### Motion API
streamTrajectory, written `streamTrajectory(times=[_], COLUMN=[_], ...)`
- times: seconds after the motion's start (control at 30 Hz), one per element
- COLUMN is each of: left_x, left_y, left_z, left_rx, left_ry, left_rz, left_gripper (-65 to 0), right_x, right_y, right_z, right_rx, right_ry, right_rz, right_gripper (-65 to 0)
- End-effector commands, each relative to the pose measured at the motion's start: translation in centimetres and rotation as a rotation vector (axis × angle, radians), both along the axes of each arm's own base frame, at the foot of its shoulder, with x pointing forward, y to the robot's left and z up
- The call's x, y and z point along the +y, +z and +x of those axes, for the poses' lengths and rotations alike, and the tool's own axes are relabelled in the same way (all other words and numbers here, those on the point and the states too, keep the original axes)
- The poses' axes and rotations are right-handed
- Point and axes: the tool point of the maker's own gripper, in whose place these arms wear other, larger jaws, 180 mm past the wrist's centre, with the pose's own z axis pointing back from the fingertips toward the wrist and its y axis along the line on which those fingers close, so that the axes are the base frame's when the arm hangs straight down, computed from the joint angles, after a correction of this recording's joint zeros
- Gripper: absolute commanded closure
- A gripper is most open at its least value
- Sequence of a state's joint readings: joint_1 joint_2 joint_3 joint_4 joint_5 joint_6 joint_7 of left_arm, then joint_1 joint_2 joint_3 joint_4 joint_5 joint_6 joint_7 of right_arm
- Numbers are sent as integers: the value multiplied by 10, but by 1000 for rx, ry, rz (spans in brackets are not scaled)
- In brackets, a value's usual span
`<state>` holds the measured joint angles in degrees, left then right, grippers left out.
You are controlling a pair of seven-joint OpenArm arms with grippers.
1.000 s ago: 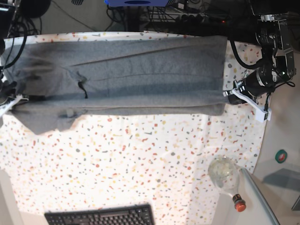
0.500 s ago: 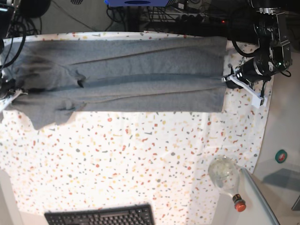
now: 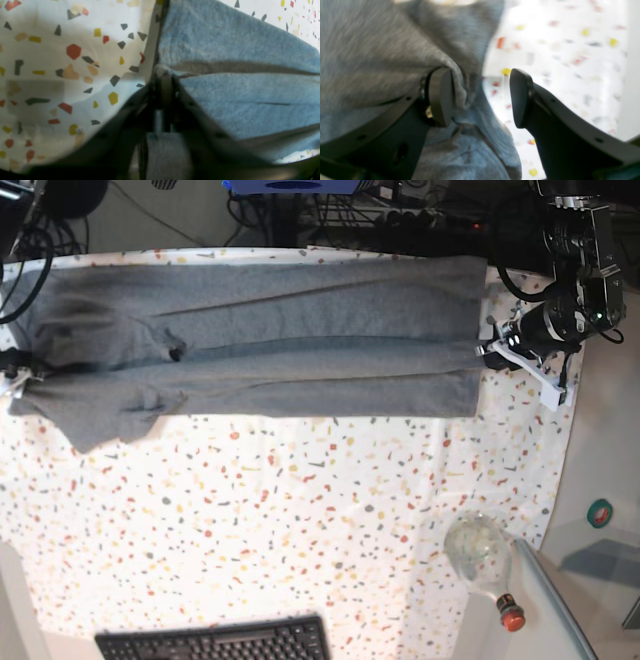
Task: Layout the t-shirt on the table in an organized manner, then fold the t-shirt properly
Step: 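Fold the hem toward the collar with both grippers, then release the shirt and raise the left gripper away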
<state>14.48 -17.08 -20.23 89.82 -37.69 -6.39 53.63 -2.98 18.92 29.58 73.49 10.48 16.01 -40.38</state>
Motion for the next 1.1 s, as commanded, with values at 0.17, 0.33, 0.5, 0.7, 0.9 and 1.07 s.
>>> streamTrajectory(times=[0.17,0.33,0.5,0.7,0.9,1.07], left_x=[44,84,121,156,167,170], left_y=[24,45,55,80,67,50], left_z=[6,-10,-33,-56,-80,-100], left_rx=[-83,-137,-144,-211,-163,-101], left_ry=[123,258,361,338,365,387], left_rz=[34,73,119,198,194,177], left_gripper=[-574,-594,-594,-561,-221,0], right_x=[19,18,21,60,62,59], right_y=[53,55,47,43,9,-21], right_z=[41,46,34,89,138,143], right_rx=[-166,-77,-107,-157,-101,-84], right_ry=[92,-19,-104,120,92,23], right_rz=[-68,-30,14,3,134,207], right_gripper=[-341,-339,-341,-342,-342,-342])
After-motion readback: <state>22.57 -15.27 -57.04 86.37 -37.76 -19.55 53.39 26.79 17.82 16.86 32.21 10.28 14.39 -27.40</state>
